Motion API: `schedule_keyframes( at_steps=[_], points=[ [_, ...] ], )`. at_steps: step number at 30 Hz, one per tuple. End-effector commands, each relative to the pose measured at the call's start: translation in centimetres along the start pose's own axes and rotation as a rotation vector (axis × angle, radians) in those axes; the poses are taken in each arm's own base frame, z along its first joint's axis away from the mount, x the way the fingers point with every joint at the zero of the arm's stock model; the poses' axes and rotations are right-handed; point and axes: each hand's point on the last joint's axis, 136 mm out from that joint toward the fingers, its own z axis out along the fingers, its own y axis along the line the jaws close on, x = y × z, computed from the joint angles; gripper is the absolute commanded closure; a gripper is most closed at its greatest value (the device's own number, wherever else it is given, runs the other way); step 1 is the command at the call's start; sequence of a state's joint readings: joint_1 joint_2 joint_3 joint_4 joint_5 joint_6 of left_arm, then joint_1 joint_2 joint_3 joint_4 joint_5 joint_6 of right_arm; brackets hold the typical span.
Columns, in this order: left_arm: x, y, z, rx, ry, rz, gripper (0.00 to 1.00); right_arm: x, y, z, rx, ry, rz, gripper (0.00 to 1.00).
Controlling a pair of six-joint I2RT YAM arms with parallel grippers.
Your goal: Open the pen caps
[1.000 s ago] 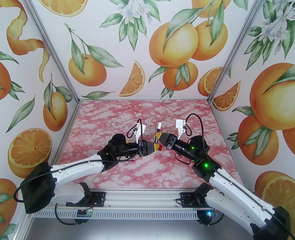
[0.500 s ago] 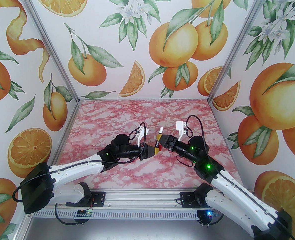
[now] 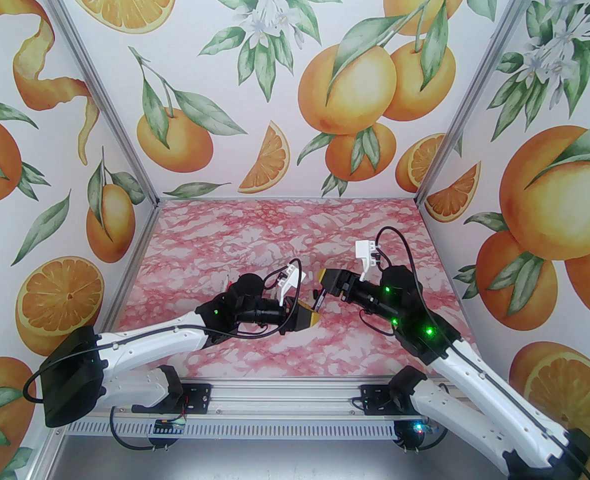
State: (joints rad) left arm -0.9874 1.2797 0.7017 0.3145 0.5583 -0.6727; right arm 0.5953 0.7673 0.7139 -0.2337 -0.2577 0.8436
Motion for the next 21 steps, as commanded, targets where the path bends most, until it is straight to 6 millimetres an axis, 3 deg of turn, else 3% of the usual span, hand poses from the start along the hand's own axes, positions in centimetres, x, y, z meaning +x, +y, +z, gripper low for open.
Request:
schedule_keyframes(
  at_steps=[1,21],
  points=[
    [-0.93,-1.90,-0.03,0.050,-0.009,0.064,0.98,-0.73,0.80,-0.33,-0.002,-0.015,-0.013,0.57],
    [-0.65,-1.50,0.36,0.034,0.003,0.068,1.00,-0.88,0.96,-0.47,0.011,-0.006,-0.031,0.84]
  ],
)
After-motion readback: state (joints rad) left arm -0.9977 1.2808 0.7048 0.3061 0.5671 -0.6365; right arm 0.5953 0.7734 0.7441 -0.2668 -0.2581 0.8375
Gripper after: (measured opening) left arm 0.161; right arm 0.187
